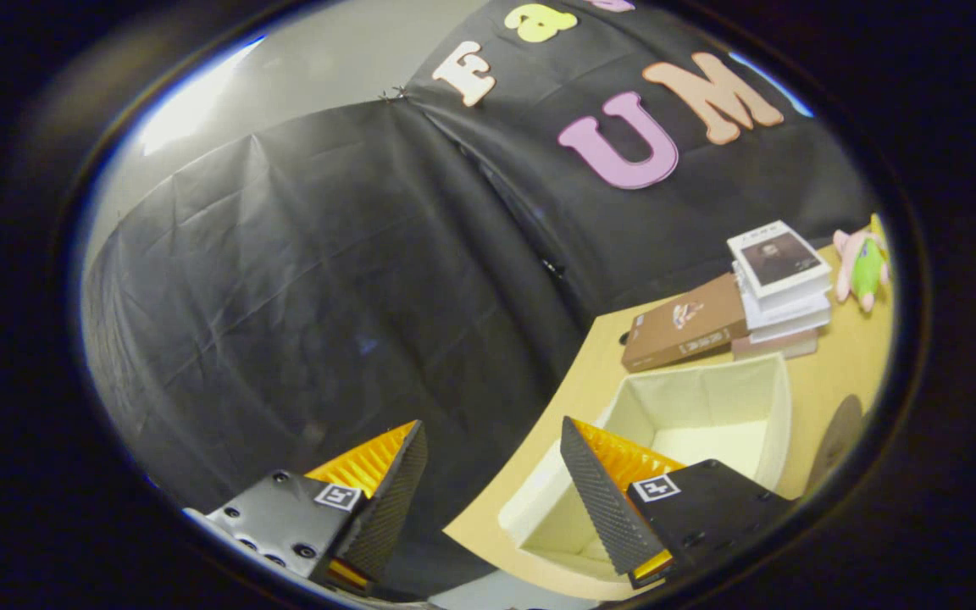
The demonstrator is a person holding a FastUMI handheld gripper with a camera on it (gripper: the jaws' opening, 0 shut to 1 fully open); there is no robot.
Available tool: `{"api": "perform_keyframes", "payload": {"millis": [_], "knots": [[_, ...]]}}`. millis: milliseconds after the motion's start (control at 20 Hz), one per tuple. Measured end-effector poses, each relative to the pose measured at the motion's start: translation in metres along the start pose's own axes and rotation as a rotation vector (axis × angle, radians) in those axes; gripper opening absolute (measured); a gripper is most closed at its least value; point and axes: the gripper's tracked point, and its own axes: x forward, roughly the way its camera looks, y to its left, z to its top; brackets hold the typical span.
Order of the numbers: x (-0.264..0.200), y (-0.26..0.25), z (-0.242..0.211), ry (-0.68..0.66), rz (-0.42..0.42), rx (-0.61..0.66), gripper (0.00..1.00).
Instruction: Open the storage box then place both shoes into the box .Put the left shoe in first, then the right shoe, with the right side of both shoes facing outward in a uniform manner.
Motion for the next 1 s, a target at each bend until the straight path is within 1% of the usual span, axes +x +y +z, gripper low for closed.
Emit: {"api": "perform_keyframes", "payload": {"millis": [250,600,850,1000], "knots": [[-0.033,-0.059,0.017,-0.053,-0.143,-0.135,0.99],[-0.09,-0.141,0.029,-0.061,-0.311,-0.274,1.0],[-0.131,-0.204,0.023,-0.024,-0.44,-0.386,1.0],[-0.151,-0.233,0.017,0.002,-0.491,-0.396,1.0]]}}
